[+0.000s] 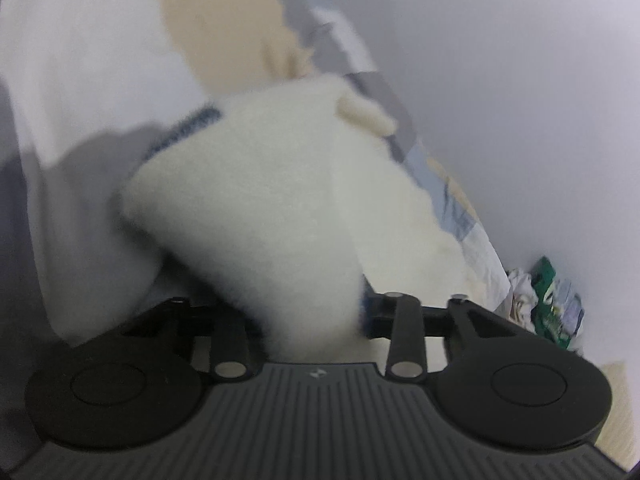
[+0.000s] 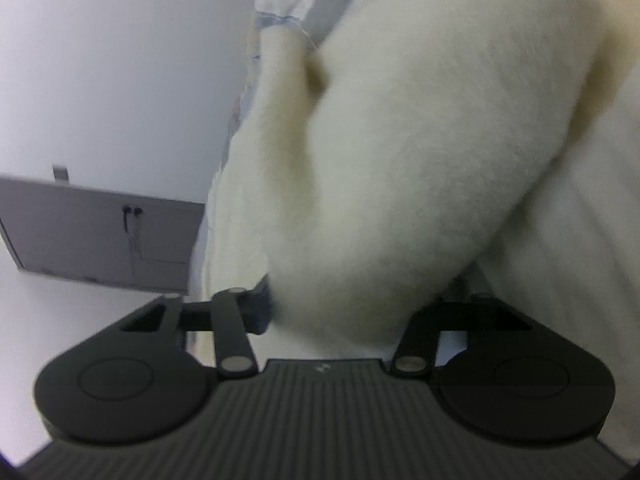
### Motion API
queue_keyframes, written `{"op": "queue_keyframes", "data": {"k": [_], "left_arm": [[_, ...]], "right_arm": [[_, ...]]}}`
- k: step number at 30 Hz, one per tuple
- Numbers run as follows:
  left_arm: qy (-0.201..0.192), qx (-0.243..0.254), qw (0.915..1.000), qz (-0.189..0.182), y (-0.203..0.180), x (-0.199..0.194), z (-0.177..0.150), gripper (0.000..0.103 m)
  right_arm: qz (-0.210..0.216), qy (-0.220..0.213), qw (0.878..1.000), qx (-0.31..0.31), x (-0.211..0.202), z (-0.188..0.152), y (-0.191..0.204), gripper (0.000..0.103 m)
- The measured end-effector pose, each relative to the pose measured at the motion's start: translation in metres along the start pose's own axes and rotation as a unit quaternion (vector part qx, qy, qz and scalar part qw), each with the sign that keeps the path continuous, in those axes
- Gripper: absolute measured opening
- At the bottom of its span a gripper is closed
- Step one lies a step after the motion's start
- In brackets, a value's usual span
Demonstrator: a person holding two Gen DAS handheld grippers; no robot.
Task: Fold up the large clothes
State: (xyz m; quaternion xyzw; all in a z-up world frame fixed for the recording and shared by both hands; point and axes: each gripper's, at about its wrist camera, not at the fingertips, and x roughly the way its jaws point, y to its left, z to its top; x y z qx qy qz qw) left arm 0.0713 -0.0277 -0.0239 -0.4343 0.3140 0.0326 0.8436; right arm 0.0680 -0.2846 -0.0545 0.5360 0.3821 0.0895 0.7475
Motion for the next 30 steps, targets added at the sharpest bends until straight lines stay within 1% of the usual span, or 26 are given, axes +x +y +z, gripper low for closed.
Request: {"op": "queue_keyframes", "data": {"k": [2, 4, 7, 10, 13, 17, 20, 22, 24, 26, 27, 28, 29, 30], "left_arm": [[-0.011, 0.025, 0.9995, -0.012, -0.009, -0.01, -0.006, 0.035], [-0.021, 0.047, 0.9984, -0.022, -0.014, -0.017, -0.005, 0.035], [-0.032, 0.063, 0.9969, -0.036, -0.02, -0.043, -0.012, 0.034], [-0.042, 0.074, 0.995, -0.052, -0.018, -0.077, -0.019, 0.034], [-0.048, 0.087, 0.993, -0.064, -0.013, -0.125, -0.025, 0.034], [-0.049, 0.08, 0.9916, -0.089, -0.013, -0.167, -0.038, 0.035], [-0.047, 0.089, 0.9911, -0.088, -0.012, -0.186, -0.052, 0.035], [-0.037, 0.093, 0.9919, -0.078, -0.011, -0.187, -0.058, 0.036], [-0.017, 0.082, 0.9944, -0.065, -0.003, -0.182, -0.06, 0.039], [0.008, 0.07, 0.9958, -0.059, 0.001, -0.174, -0.058, 0.053], [0.017, 0.062, 0.9961, -0.061, 0.002, -0.17, -0.056, 0.057], [0.021, 0.058, 0.996, -0.065, 0.004, -0.166, -0.054, 0.062], [0.022, 0.058, 0.9955, -0.072, 0.003, -0.167, -0.054, 0.066], [0.022, 0.061, 0.995, -0.076, 0.001, -0.167, -0.053, 0.068]], "right_arm": [[-0.002, -0.008, 1.0, -0.015, -0.004, -0.004, 0.006, 0.048], [0.002, -0.015, 1.0, -0.022, -0.015, -0.006, 0.008, 0.047], [0.006, -0.021, 0.999, -0.042, -0.028, -0.01, 0.014, 0.047], [0.014, -0.019, 0.998, -0.066, -0.058, -0.016, 0.021, 0.047], [0.016, -0.016, 0.996, -0.086, -0.072, -0.023, 0.038, 0.047], [0.025, -0.012, 0.994, -0.108, -0.097, -0.036, 0.051, 0.047], [0.027, -0.006, 0.993, -0.118, -0.113, -0.043, 0.049, 0.047], [0.021, -0.002, 0.992, -0.121, -0.118, -0.045, 0.046, 0.048], [0.007, 0.007, 0.992, -0.127, -0.11, -0.045, 0.045, 0.053], [-0.01, 0.019, 0.99, -0.136, -0.107, -0.046, 0.042, 0.057], [-0.019, 0.027, 0.991, -0.133, -0.108, -0.046, 0.04, 0.063], [-0.021, 0.034, 0.991, -0.13, -0.106, -0.046, 0.039, 0.067], [-0.019, 0.038, 0.991, -0.129, -0.108, -0.049, 0.038, 0.074], [-0.015, 0.04, 0.99, -0.131, -0.112, -0.053, 0.037, 0.078]]}}
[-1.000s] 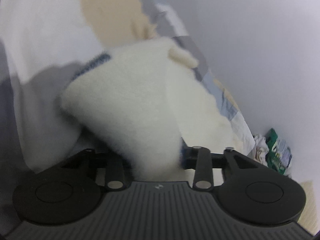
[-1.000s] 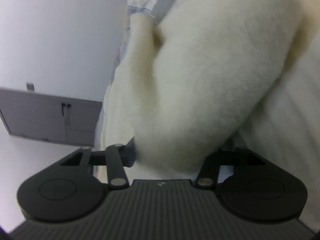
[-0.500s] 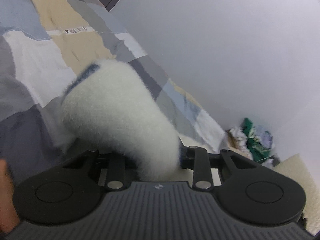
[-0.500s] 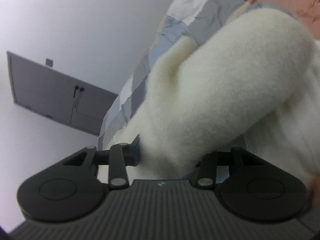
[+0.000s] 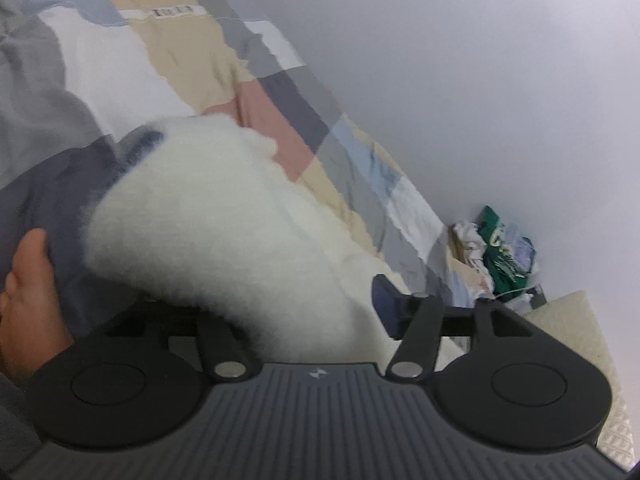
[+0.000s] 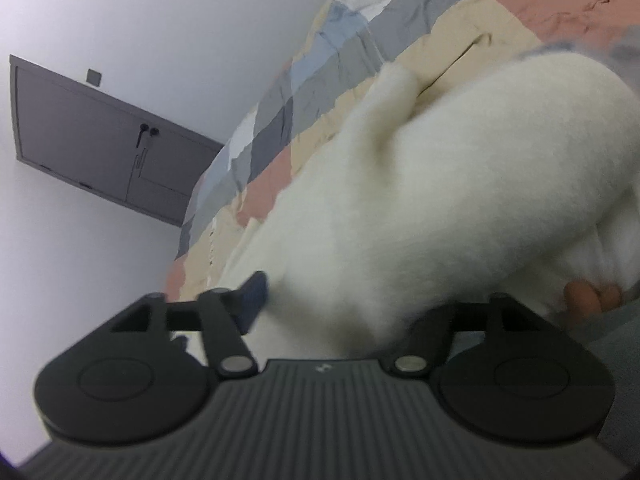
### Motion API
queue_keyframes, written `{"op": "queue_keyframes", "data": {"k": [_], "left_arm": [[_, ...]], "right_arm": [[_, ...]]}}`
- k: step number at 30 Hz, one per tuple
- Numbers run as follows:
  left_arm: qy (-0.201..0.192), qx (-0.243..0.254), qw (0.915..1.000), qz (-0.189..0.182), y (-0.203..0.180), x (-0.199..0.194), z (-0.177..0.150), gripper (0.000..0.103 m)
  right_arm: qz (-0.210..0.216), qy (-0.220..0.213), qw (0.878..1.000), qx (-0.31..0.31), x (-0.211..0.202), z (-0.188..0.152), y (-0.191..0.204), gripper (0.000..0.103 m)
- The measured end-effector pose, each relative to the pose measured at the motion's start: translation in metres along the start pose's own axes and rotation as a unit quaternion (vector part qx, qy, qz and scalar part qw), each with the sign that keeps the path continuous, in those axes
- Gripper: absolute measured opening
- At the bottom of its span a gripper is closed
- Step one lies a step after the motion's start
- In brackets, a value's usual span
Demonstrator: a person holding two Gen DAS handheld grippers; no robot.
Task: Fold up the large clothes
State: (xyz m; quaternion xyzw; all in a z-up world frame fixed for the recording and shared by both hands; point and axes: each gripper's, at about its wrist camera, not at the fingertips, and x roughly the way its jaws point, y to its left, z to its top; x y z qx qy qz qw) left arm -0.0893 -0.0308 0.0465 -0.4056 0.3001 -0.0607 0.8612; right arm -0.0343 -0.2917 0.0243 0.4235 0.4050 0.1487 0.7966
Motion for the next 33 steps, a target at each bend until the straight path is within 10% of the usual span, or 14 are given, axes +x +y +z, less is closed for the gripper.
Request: {"op": "queue_keyframes", "data": {"k": [18, 33], "left_arm": [[-0.013, 0.108, 0.9936, -0.033, -0.06, 0.077, 0.088, 0.071], [0.027, 0.19, 0.9785, 0.076, -0.035, 0.22, 0.116, 0.071]], "right_arm": [[0.018, -0.038, 0.995, -0.094, 0.024, 0.077, 0.057, 0.078], [-0.033, -0.019, 0.982, -0.187, 0.135, 0.134, 0.033, 0.074]]}}
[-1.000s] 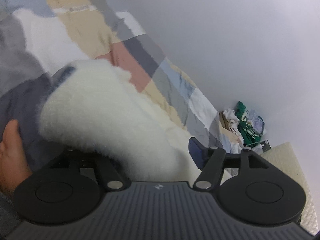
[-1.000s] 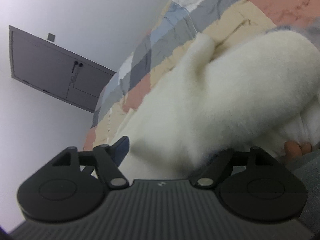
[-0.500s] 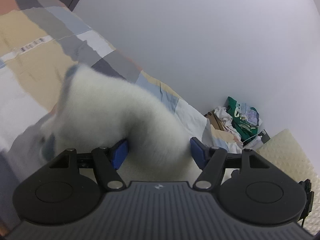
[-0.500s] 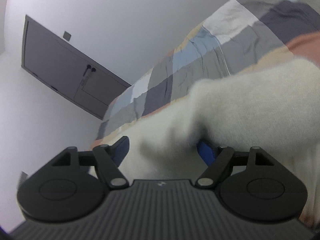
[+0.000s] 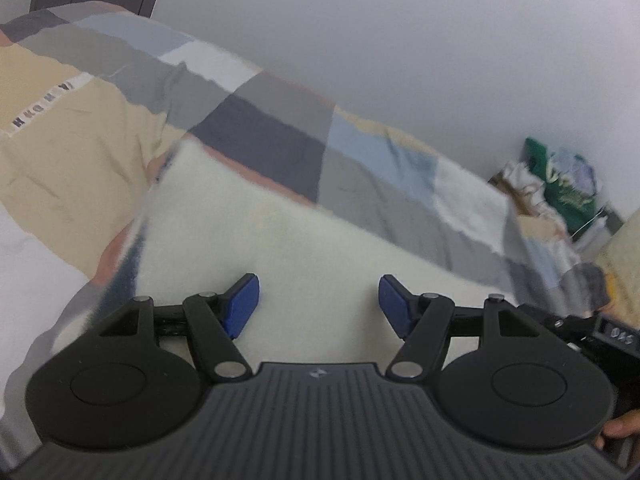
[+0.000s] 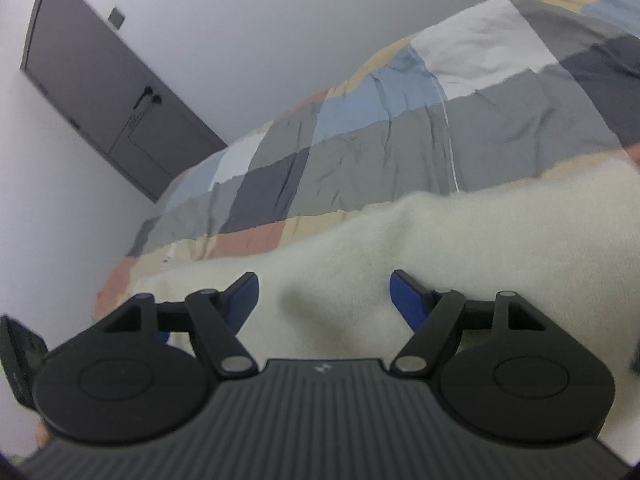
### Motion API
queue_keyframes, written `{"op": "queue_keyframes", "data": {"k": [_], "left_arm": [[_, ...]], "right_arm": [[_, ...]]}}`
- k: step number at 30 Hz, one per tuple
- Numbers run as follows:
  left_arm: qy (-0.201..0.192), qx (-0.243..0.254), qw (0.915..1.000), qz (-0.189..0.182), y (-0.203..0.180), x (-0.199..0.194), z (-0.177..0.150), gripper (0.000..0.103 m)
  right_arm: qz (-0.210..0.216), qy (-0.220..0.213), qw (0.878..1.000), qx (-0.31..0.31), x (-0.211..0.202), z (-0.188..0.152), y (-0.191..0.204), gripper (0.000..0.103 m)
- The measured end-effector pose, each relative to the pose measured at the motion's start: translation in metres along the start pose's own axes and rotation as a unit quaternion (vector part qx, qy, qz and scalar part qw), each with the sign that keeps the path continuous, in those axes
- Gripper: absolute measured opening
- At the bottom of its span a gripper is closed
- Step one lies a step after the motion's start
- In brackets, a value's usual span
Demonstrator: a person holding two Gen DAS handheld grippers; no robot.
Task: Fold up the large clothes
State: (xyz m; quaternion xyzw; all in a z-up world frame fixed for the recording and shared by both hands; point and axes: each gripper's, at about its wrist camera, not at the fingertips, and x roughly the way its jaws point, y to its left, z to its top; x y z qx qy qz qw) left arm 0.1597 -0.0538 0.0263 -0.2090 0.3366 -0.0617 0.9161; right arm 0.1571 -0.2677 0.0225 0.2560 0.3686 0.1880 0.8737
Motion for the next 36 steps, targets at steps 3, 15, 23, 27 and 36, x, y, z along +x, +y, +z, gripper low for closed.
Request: {"op": "queue_keyframes", "data": {"k": [3, 15, 23, 27, 36], "left_arm": [[0.004, 0.014, 0.9999, 0.005, 0.002, 0.019, 0.001, 0.071], [-0.038, 0.017, 0.9991, 0.001, 0.015, -0.009, 0.017, 0.072], [-0.066, 0.008, 0.9935, 0.093, 0.038, -0.02, 0.026, 0.083], [-0.031, -0.015, 0.9937, 0.106, 0.055, -0.007, 0.023, 0.084], [-0.013, -0.017, 0.9972, 0.072, 0.062, 0.004, 0.013, 0.082]], "right_arm": [[-0.003, -0.001, 0.999, -0.032, 0.014, 0.001, -0.004, 0.074], [-0.044, -0.058, 0.99, -0.122, -0.003, -0.004, 0.014, 0.075], [-0.165, -0.122, 0.972, -0.112, -0.039, 0.005, -0.003, 0.091], [-0.184, -0.082, 0.978, -0.049, -0.026, 0.01, -0.034, 0.091], [-0.262, -0.139, 0.955, -0.02, -0.037, 0.012, -0.051, 0.091]]}}
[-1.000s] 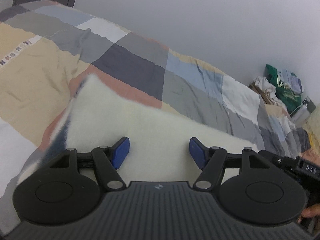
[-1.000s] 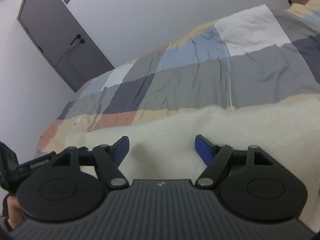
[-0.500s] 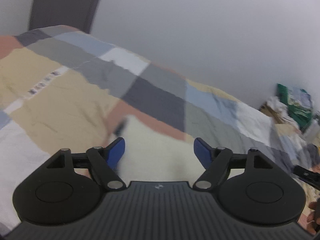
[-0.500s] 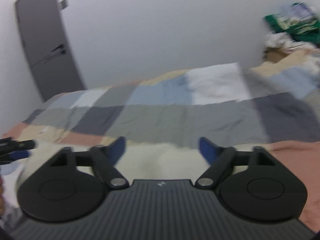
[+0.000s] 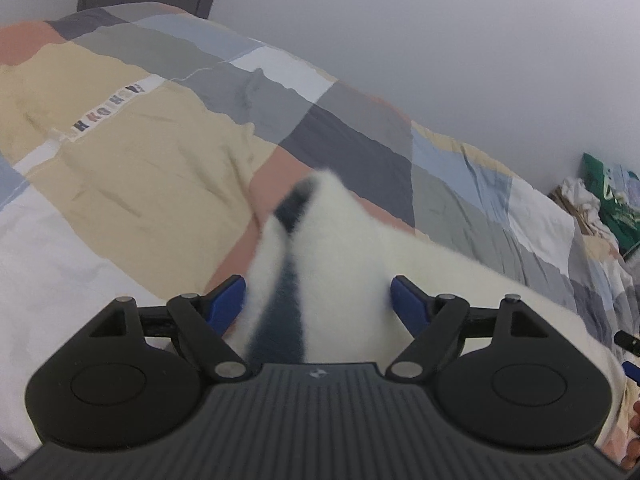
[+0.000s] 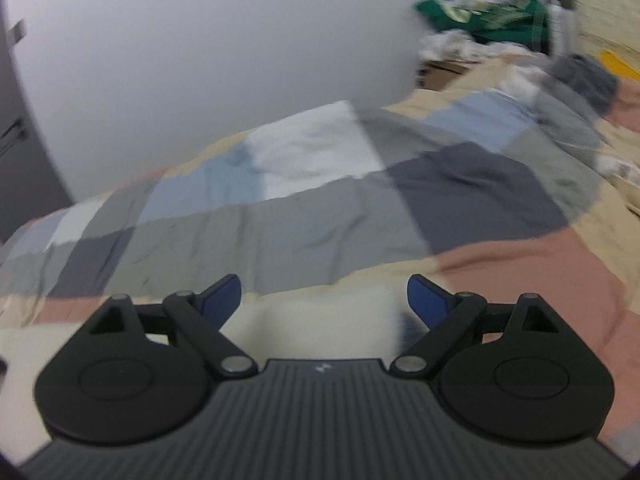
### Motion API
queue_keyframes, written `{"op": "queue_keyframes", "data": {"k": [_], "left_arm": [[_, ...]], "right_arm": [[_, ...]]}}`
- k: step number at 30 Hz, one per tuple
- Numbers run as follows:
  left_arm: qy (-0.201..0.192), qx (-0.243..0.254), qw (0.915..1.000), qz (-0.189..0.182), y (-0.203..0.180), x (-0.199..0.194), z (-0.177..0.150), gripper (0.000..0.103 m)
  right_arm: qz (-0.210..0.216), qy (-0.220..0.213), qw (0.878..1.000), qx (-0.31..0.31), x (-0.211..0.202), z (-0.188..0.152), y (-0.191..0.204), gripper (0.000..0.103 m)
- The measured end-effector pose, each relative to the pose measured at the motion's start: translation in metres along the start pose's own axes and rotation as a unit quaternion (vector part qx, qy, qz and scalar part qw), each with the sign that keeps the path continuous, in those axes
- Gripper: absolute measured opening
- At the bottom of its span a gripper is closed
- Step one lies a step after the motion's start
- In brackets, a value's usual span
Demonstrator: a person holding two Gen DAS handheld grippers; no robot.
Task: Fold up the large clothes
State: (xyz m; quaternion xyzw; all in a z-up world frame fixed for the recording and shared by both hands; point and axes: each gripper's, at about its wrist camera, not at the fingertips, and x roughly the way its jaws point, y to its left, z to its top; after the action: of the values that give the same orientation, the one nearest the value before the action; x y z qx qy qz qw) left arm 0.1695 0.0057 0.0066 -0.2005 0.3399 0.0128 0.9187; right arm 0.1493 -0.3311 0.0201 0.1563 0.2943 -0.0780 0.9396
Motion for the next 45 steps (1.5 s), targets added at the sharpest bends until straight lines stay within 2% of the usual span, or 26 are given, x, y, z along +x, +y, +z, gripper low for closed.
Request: {"op": "queue_keyframes", "data": {"k": [2, 4, 6, 8, 11, 14, 16, 19, 21, 24, 26, 29, 33, 36, 40, 42, 43, 44, 45], "left_arm": [[0.005, 0.004, 1.0, -0.006, -0.002, 0.003, -0.002, 0.082], [0.005, 0.006, 0.9999, -0.006, -0.004, 0.005, -0.003, 0.081], [0.002, 0.008, 0.9999, -0.007, -0.004, 0.006, -0.004, 0.074], [-0.002, 0.007, 0.9999, -0.008, -0.004, 0.004, -0.004, 0.061], [-0.01, 0.012, 0.9998, -0.008, -0.006, 0.001, -0.004, 0.052], [-0.017, 0.015, 0.9997, -0.006, -0.008, -0.002, -0.004, 0.046], [-0.023, 0.014, 0.9996, -0.008, -0.007, -0.005, -0.002, 0.044], [-0.029, 0.001, 0.9995, -0.013, -0.005, -0.011, 0.0, 0.041], [-0.036, -0.004, 0.9992, -0.019, -0.003, -0.017, 0.002, 0.039], [-0.047, -0.033, 0.9979, -0.031, 0.002, -0.028, 0.007, 0.039], [-0.058, -0.044, 0.9968, -0.033, 0.004, -0.032, 0.011, 0.039], [-0.067, -0.034, 0.9969, -0.023, 0.001, -0.028, 0.013, 0.039], [-0.038, -0.002, 0.9993, 0.005, -0.004, -0.007, 0.008, 0.042], [-0.025, 0.0, 0.9997, 0.008, -0.001, 0.003, 0.005, 0.047], [-0.017, -0.002, 0.9998, 0.007, 0.001, 0.002, 0.007, 0.049], [-0.009, -0.011, 0.9999, 0.008, 0.003, 0.0, 0.009, 0.055], [-0.009, -0.015, 0.9997, 0.014, 0.002, -0.002, 0.01, 0.062], [-0.009, -0.02, 0.9995, 0.022, 0.002, -0.005, 0.011, 0.069], [-0.011, -0.026, 0.9991, 0.032, 0.001, -0.009, 0.012, 0.071]], "right_arm": [[0.002, 0.013, 1.0, 0.028, 0.005, 0.001, -0.013, 0.091], [0.035, 0.059, 0.996, 0.053, 0.018, -0.001, -0.021, 0.094], [0.04, 0.074, 0.995, 0.061, 0.024, -0.005, -0.02, 0.094], [0.037, 0.067, 0.997, 0.033, 0.027, -0.007, -0.013, 0.094], [0.023, 0.069, 0.997, -0.007, 0.036, -0.01, -0.002, 0.095], [0.028, 0.082, 0.996, -0.031, 0.047, -0.011, -0.001, 0.094], [0.041, 0.09, 0.995, -0.031, 0.051, -0.009, -0.003, 0.087], [0.047, 0.086, 0.995, -0.029, 0.043, -0.003, -0.004, 0.065], [0.052, 0.065, 0.995, -0.053, 0.033, 0.002, 0.001, 0.05], [0.063, 0.01, 0.993, -0.095, 0.012, 0.01, 0.014, 0.041], [0.077, -0.033, 0.99, -0.112, 0.001, 0.016, 0.022, 0.041], [0.078, -0.046, 0.991, -0.1, 0.005, 0.022, 0.027, 0.041], [0.051, 0.01, 0.994, -0.1, 0.044, 0.014, 0.023, 0.042], [0.044, 0.055, 0.994, -0.084, 0.067, 0.004, 0.014, 0.046], [0.049, 0.061, 0.995, -0.06, 0.061, 0.005, 0.012, 0.051], [0.052, 0.059, 0.996, -0.043, 0.053, 0.006, 0.011, 0.058], [0.05, 0.057, 0.996, -0.038, 0.05, 0.007, 0.011, 0.06], [0.048, 0.055, 0.997, -0.035, 0.048, 0.01, 0.01, 0.067], [0.05, 0.051, 0.997, -0.033, 0.044, 0.011, 0.01, 0.072]]}}
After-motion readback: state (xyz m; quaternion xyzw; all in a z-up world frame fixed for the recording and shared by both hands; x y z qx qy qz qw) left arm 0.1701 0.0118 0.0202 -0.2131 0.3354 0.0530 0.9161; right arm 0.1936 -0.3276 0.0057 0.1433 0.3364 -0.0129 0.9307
